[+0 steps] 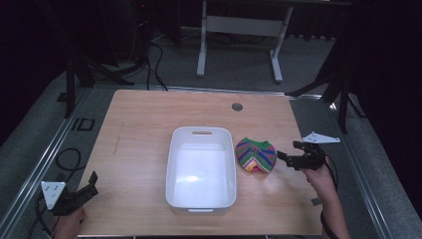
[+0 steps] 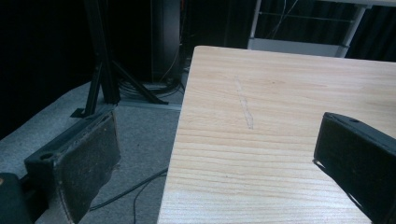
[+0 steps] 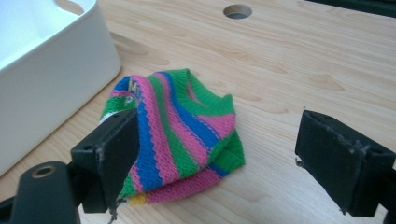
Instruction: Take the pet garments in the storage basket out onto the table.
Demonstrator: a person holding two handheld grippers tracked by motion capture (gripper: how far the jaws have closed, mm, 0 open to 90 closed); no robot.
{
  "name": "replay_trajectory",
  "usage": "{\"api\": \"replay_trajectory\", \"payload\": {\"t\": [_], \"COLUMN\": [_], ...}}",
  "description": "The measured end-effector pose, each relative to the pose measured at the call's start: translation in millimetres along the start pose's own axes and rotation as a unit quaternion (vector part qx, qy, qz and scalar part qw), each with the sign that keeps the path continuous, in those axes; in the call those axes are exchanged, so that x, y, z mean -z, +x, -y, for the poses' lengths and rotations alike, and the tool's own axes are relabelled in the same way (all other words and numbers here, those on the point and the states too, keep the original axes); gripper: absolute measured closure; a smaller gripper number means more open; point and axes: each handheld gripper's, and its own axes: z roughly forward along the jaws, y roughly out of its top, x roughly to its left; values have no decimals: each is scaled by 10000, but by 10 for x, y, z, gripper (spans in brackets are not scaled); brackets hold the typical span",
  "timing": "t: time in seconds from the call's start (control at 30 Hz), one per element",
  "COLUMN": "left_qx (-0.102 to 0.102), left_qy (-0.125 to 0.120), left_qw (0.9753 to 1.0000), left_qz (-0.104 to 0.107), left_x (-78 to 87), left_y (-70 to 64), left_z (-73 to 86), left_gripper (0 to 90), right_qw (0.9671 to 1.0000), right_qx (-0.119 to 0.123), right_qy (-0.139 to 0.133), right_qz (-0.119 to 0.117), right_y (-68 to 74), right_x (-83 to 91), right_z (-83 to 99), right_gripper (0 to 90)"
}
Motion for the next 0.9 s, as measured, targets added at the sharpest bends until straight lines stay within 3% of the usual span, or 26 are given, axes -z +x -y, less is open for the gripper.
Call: {"api": "replay_trajectory", "payload": {"t": [0.23,0.37,0.57,0.73,0.9], "left_qx": [11,19,7,4,-6], "left_qy": [0,-1,0,0,-4], "left_qw": [10000,10000,10000,10000,10000], "left_qz": [5,9,3,-3,-4], "left_x": [2,2,2,2,3], "left_y": [3,5,1,1,0], "left_z": [-1,-1,-1,0,0], "left_gripper": [9,9,9,9,9], "right_qw": [9981,9934,9892,9840,9801], "right_qx": [-382,-583,-833,-902,-1049], "right_qy": [-361,-687,-727,-793,-805], "right_qz": [308,710,963,1316,1480], "right_y": [-55,-111,-167,-170,-175], "right_x": [58,127,184,228,267], "right_z": [210,421,675,864,1026], "right_gripper": [135,135,135,135,134]}}
